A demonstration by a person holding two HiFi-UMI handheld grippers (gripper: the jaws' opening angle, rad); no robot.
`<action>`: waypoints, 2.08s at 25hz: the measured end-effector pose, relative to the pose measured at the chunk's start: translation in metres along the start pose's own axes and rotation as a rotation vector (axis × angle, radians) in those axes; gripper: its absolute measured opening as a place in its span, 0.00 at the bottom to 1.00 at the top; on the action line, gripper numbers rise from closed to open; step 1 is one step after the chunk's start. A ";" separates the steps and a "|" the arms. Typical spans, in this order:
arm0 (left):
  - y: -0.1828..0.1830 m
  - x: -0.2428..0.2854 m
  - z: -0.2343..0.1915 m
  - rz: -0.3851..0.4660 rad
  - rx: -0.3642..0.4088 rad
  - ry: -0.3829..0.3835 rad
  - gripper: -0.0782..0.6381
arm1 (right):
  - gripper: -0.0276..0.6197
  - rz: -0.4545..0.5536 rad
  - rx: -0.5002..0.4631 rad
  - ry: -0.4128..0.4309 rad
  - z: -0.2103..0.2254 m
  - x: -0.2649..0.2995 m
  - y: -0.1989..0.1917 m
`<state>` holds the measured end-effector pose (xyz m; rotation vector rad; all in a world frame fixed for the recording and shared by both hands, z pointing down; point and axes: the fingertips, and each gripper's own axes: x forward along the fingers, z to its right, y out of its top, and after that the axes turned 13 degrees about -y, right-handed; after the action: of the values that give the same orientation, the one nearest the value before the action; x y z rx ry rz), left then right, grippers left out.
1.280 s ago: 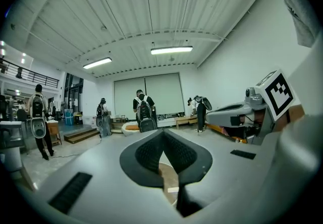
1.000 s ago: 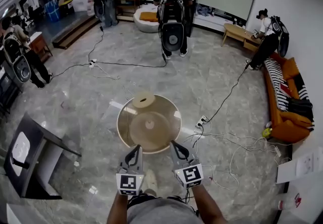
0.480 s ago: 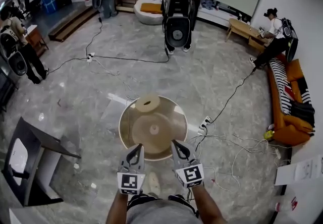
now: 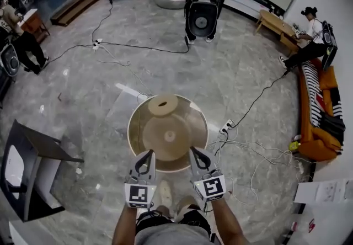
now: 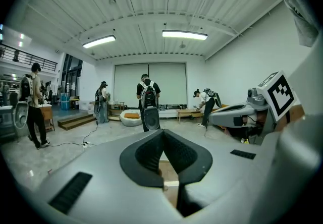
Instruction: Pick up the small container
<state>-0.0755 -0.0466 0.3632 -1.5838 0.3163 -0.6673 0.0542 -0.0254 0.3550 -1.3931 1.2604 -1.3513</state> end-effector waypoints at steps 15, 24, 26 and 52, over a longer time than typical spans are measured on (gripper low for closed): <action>-0.102 0.115 -0.057 -0.042 -0.213 0.124 0.13 | 0.04 -0.085 0.000 0.200 0.003 0.142 -0.120; -0.193 0.154 -0.072 -0.107 -0.261 0.183 0.13 | 0.04 -0.144 -0.006 0.268 -0.002 0.188 -0.209; -0.210 0.158 -0.074 -0.116 -0.268 0.194 0.13 | 0.04 -0.154 -0.002 0.276 -0.004 0.195 -0.225; -0.368 0.202 -0.095 -0.209 -0.336 0.206 0.13 | 0.05 -0.246 0.033 0.353 -0.029 0.259 -0.392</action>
<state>-0.0393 -0.1879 0.7685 -1.8884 0.4365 -0.9820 0.0543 -0.2065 0.7900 -1.3588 1.3123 -1.8414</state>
